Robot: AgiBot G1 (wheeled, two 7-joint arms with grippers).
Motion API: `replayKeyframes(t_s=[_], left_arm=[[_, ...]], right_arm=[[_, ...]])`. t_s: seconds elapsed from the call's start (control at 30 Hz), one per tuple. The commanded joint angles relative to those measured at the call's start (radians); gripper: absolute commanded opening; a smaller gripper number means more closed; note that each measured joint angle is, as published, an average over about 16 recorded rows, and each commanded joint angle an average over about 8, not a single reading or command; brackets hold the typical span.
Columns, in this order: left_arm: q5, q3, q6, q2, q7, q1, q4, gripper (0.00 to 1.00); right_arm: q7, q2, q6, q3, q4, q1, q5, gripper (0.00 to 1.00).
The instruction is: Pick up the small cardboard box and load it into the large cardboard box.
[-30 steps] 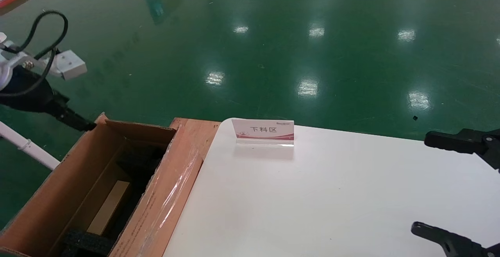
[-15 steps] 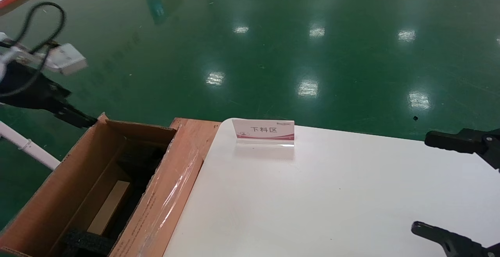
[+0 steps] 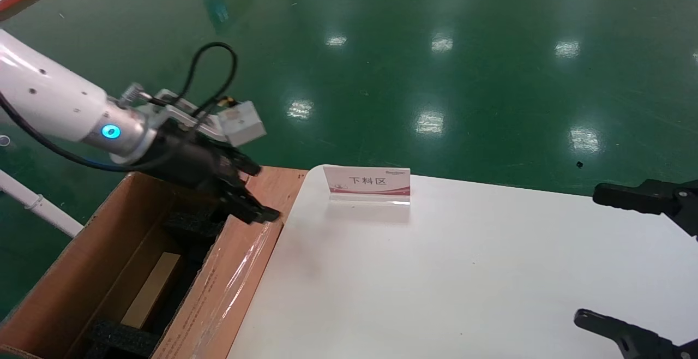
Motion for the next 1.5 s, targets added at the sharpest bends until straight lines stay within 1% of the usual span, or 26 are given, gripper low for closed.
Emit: replayKeyframes(t_s=[0.03, 1.2, 1.37, 1.43, 1.5], left_arm=[[-0.016, -0.079, 0.019, 0.001, 0.025, 0.056, -0.009, 1.0], [-0.305, -1.456, 0.346, 0.024, 0.453, 1.037, -0.158, 1.0], [-0.337, -1.613, 0.382, 0.027, 0.499, 1.149, -0.175, 1.0], [-0.345, -1.653, 0.391, 0.028, 0.508, 1.176, -0.179, 1.0], [-0.35, -1.674, 0.396, 0.028, 0.511, 1.192, -0.181, 1.0]], right_arm=[[0.0, 0.0, 0.0, 0.0, 0.0, 0.0, 0.0, 1.0], [-0.001, 0.001, 0.001, -0.002, 0.0, 0.0, 0.001, 1.0], [-0.001, 0.001, 0.001, -0.002, 0.0, 0.0, 0.001, 1.0], [-0.001, 0.001, 0.001, -0.002, 0.0, 0.0, 0.001, 1.0], [-0.001, 0.001, 0.001, -0.002, 0.0, 0.0, 0.001, 1.0]])
